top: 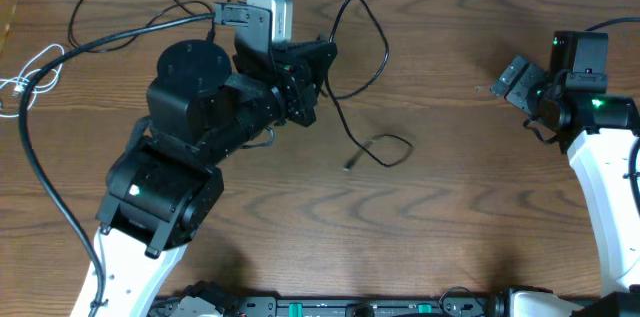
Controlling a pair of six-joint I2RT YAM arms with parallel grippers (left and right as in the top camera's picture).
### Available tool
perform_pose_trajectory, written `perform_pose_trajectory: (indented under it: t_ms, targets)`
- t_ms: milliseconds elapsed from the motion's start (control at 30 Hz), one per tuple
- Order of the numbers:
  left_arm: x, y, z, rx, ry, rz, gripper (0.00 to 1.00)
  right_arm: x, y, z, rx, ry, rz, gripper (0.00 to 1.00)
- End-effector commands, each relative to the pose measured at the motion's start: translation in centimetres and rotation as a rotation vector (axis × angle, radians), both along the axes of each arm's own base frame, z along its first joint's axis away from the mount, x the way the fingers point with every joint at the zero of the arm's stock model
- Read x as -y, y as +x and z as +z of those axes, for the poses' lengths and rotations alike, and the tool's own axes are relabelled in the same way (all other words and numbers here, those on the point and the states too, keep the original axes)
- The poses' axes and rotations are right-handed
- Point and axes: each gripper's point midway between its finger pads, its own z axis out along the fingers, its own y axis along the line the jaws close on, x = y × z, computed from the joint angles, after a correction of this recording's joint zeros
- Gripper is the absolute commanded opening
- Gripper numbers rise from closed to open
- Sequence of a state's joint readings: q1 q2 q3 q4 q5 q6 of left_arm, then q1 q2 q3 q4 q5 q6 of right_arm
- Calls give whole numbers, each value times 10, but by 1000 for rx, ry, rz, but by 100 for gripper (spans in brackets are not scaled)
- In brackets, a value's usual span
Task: Untangle cables
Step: 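Lift the black cable with the left gripper toward the upper left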
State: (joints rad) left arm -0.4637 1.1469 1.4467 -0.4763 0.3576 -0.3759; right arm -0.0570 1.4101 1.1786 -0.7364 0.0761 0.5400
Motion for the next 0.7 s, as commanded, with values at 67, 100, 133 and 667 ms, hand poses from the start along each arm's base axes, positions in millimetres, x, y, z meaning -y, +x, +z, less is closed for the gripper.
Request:
perform_pose_trajectory:
  t_ms: [67, 100, 133, 667]
  targets:
    - [-32, 23, 0, -57, -52, 255, 7, 2, 0, 1, 1, -11, -5, 99]
    - [-36, 25, -2, -71, -61, 289, 7, 2, 0, 1, 1, -11, -5, 99]
    - [-41, 27, -4, -91, -74, 327, 7, 2, 0, 1, 1, -11, -5, 99]
    - [-66, 34, -7, -314, -393, 503, 7, -209, -30, 35, 203, 406, 1098, 99]
